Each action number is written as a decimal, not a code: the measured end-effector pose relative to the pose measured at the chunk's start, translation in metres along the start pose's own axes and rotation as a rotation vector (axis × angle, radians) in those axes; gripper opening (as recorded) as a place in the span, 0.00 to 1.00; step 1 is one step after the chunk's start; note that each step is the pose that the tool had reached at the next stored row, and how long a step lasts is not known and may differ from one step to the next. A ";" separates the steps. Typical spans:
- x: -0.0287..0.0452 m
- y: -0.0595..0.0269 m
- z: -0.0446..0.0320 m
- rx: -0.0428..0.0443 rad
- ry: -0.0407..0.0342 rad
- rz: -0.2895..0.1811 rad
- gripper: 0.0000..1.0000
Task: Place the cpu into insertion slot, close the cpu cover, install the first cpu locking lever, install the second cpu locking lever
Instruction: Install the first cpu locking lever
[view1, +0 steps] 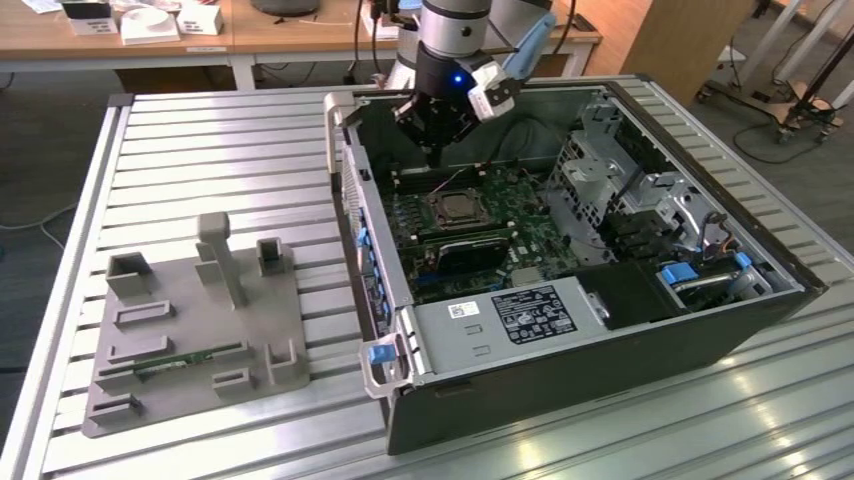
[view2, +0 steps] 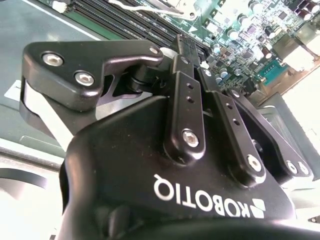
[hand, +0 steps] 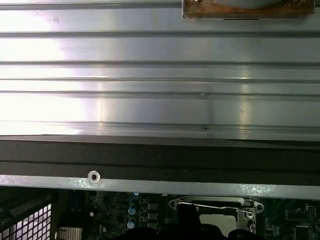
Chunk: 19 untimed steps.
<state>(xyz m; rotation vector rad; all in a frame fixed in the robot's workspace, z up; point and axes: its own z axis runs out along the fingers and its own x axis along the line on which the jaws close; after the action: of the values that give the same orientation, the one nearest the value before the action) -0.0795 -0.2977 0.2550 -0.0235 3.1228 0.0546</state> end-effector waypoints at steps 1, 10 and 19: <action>0.0000 0.0000 0.0000 0.0001 0.0001 0.000 0.10; -0.0023 0.0000 0.0015 0.0002 0.0001 0.000 0.10; -0.0073 -0.0001 0.0031 0.0001 0.0000 0.000 0.10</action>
<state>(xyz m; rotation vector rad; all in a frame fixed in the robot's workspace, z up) -0.0721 -0.2976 0.2520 -0.0236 3.1228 0.0544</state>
